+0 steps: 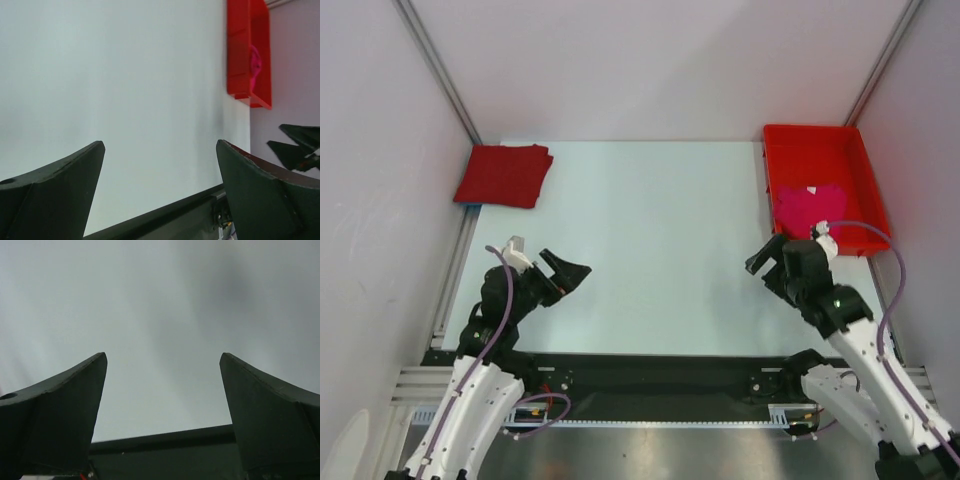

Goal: Fold and stack the t-shirts
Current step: Grab the tshirt from the pile

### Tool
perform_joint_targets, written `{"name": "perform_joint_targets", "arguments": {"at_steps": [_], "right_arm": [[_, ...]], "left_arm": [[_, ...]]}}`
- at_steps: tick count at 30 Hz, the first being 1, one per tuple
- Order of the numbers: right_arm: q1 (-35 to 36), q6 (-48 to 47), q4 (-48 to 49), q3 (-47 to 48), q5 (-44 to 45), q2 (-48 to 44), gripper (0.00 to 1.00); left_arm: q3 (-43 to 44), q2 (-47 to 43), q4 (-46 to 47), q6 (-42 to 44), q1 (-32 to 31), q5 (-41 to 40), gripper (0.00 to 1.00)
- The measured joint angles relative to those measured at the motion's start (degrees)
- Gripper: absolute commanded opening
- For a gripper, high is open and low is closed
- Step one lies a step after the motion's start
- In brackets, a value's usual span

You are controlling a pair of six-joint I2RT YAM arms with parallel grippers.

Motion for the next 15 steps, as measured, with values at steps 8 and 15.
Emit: {"name": "perform_joint_targets", "arguments": {"at_steps": [8,15], "right_arm": [[-20.7,-14.6,-3.2,24.8,-7.4,28.1,1.00],[-33.6,-21.2,9.1,40.2,-16.7,48.3,0.83]], "left_arm": [[4.8,3.0,-3.0,2.3,0.0,-2.0,1.00],[8.2,4.3,-3.6,2.6,0.1,4.1,1.00]]}}
